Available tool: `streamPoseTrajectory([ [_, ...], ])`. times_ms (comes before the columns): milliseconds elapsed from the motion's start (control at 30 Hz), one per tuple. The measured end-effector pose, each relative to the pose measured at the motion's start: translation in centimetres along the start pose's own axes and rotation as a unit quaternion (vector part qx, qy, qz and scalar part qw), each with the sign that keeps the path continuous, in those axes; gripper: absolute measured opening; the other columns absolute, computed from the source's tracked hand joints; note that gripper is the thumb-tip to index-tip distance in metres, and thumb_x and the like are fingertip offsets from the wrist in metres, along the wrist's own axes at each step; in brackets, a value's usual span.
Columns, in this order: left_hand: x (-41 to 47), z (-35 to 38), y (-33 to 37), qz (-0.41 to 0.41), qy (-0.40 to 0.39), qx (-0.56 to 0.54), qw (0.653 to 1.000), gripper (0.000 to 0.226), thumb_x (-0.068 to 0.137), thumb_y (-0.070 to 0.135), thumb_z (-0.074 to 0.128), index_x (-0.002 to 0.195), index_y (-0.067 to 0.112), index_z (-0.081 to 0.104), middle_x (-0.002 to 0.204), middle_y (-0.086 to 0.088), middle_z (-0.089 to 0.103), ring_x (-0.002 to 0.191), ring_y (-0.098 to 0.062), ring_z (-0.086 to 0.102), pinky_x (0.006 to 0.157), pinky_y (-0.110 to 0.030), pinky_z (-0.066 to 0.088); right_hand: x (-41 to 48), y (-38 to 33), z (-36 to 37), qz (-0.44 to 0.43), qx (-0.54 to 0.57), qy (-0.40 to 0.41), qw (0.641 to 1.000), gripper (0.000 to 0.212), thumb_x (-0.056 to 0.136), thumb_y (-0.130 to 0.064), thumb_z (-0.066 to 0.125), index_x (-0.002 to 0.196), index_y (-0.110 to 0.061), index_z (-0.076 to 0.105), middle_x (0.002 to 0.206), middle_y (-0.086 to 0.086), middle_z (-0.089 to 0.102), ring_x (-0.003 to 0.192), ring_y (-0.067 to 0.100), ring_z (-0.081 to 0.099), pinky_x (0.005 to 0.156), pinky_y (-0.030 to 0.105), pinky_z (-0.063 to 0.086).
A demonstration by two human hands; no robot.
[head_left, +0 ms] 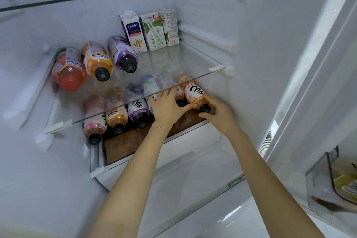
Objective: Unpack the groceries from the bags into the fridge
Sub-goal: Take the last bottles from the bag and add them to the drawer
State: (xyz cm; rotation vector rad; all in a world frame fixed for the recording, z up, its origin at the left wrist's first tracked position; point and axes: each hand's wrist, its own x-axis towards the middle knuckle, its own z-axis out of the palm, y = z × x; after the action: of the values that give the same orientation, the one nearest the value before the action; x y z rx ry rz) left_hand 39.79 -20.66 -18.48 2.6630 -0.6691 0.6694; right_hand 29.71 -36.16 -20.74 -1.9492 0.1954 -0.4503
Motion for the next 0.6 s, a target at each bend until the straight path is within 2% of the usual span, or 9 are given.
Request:
streamPoseTrajectory([
  [67, 0.1, -0.2, 0.2, -0.012, 0.017, -0.007, 1.000, 0.077, 0.068, 0.080, 0.059, 0.125, 0.029, 0.058, 0.130, 0.006, 0.061, 0.123, -0.018, 0.053, 0.106, -0.053, 0.030, -0.3, -0.2, 0.2, -0.003, 0.014, 0.049, 0.999, 0.064, 0.078, 0.004, 0.073, 0.137, -0.008, 0.051, 0.142, 0.006, 0.050, 0.127, 0.012, 0.049, 0.103, 0.011, 0.037],
  [133, 0.5, -0.4, 0.4, -0.028, 0.021, -0.014, 0.999, 0.071, 0.072, 0.075, 0.061, 0.127, 0.030, 0.058, 0.129, 0.008, 0.061, 0.123, -0.018, 0.053, 0.104, -0.050, 0.030, -0.2, -0.4, 0.6, -0.011, 0.014, 0.077, 0.997, 0.058, 0.079, 0.006, 0.072, 0.133, -0.003, 0.054, 0.137, 0.009, 0.055, 0.121, 0.009, 0.050, 0.096, 0.001, 0.035],
  [300, 0.8, -0.1, -0.1, -0.041, 0.019, -0.036, 0.998, 0.066, 0.072, 0.076, 0.059, 0.123, 0.034, 0.060, 0.125, 0.010, 0.062, 0.121, -0.015, 0.053, 0.102, -0.046, 0.029, 1.1, -1.0, 1.1, -0.020, -0.034, 0.083, 0.996, 0.053, 0.081, 0.006, 0.070, 0.131, -0.002, 0.056, 0.134, 0.010, 0.057, 0.122, 0.013, 0.051, 0.099, 0.010, 0.033],
  [433, 0.7, 0.1, -0.5, -0.019, 0.019, -0.043, 0.999, 0.066, 0.074, 0.074, 0.060, 0.126, 0.032, 0.058, 0.129, 0.008, 0.060, 0.124, -0.017, 0.051, 0.104, -0.047, 0.029, 1.2, -0.9, 1.5, -0.027, -0.064, 0.090, 0.994, 0.053, 0.083, 0.005, 0.068, 0.134, -0.005, 0.054, 0.136, 0.007, 0.056, 0.122, 0.012, 0.050, 0.102, 0.015, 0.033],
  [600, 0.2, 0.2, -1.1, 0.008, 0.006, -0.003, 1.000, 0.064, 0.080, 0.073, 0.052, 0.130, 0.033, 0.052, 0.137, 0.008, 0.055, 0.130, -0.017, 0.045, 0.108, -0.048, 0.026, 2.4, -0.9, 1.4, -0.014, -0.107, 0.081, 0.991, 0.053, 0.086, 0.002, 0.065, 0.136, -0.007, 0.052, 0.135, 0.008, 0.057, 0.121, 0.024, 0.056, 0.107, 0.028, 0.040],
])
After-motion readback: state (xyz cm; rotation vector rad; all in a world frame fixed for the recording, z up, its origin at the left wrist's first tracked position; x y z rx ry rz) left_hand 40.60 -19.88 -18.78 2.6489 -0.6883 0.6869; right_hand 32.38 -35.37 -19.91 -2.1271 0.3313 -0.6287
